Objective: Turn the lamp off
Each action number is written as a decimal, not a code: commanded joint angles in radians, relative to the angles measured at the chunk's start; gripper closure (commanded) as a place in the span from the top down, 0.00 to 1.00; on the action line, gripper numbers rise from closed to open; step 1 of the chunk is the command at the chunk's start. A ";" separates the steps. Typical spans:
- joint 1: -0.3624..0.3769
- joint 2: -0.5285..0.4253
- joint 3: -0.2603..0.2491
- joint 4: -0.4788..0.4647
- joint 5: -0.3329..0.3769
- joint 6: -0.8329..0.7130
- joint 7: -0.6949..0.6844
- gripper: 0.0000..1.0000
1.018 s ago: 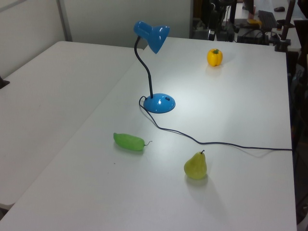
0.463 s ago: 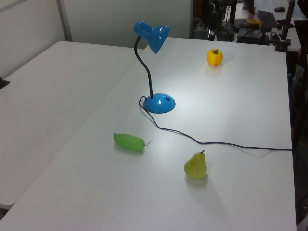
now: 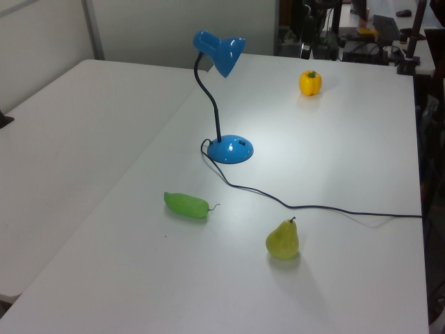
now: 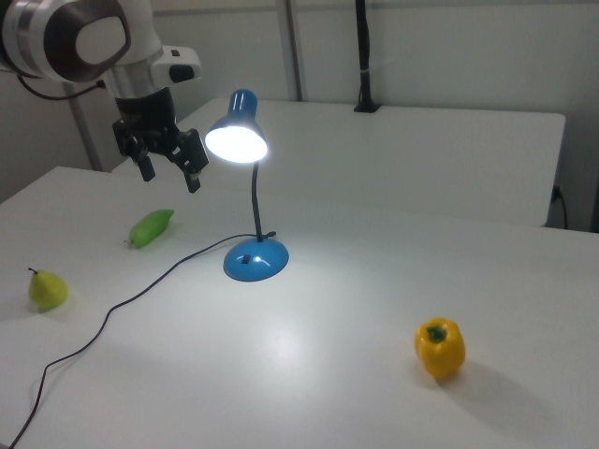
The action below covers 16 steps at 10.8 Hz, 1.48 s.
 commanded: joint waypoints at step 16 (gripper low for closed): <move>0.037 0.020 -0.004 0.030 0.050 -0.082 -0.004 0.00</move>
